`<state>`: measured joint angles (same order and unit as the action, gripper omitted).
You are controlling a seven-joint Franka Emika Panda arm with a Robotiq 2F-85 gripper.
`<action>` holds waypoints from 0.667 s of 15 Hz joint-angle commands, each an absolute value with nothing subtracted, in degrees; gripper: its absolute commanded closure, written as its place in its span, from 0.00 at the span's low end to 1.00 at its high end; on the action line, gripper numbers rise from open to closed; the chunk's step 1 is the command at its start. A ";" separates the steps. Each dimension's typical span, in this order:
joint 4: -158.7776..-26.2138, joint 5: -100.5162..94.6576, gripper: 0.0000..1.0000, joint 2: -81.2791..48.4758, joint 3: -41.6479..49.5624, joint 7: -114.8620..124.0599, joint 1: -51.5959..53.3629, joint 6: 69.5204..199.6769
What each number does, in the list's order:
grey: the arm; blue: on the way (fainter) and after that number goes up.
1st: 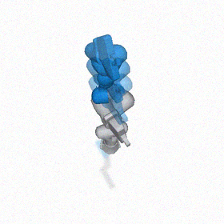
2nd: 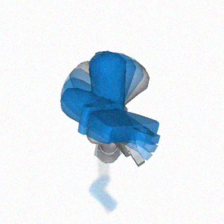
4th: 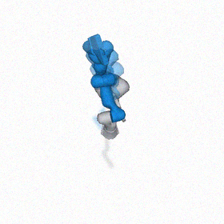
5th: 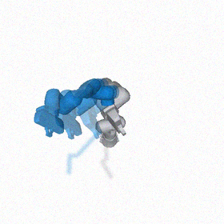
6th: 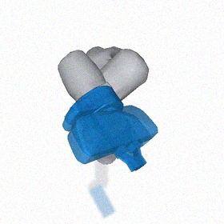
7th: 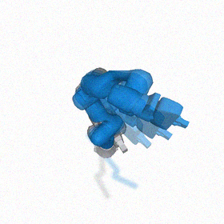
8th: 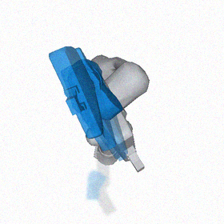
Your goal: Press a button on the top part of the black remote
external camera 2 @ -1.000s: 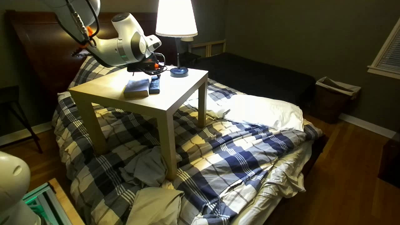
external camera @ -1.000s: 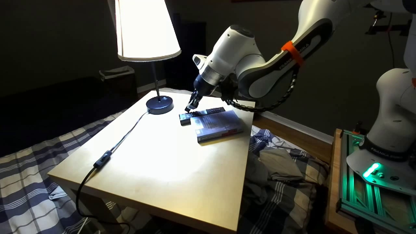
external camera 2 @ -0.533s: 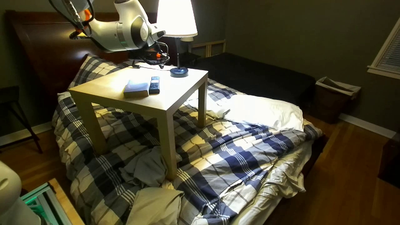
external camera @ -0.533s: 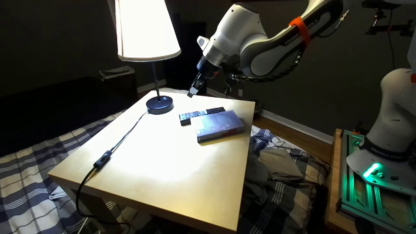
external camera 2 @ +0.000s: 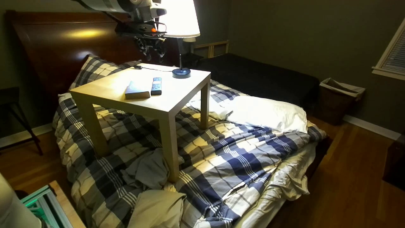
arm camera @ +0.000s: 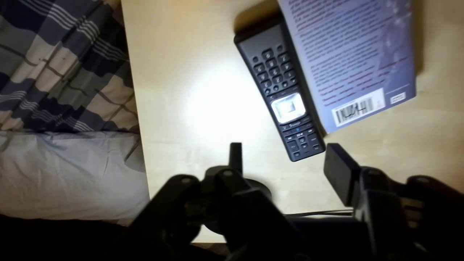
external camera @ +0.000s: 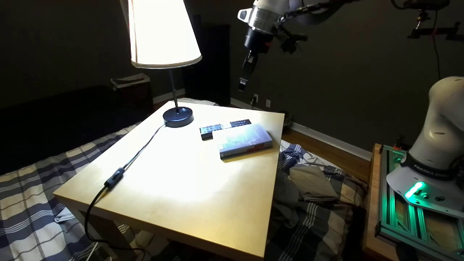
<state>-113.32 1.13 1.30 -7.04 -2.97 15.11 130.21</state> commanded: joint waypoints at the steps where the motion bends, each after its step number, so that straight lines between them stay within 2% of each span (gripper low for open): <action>1: -116.58 9.99 0.07 8.04 -6.76 -12.97 12.34 122.60; 2: -116.91 12.56 0.01 9.45 -6.06 -16.29 11.91 120.34; 3: -117.23 14.08 0.00 10.58 -5.41 -18.49 11.51 118.52; 5: -118.17 17.06 0.00 12.82 -3.86 -23.90 10.93 115.42; 6: -115.16 13.58 0.00 9.61 -5.44 -18.88 10.95 117.33; 10: -115.25 13.90 0.00 10.10 -5.45 -19.49 10.62 116.96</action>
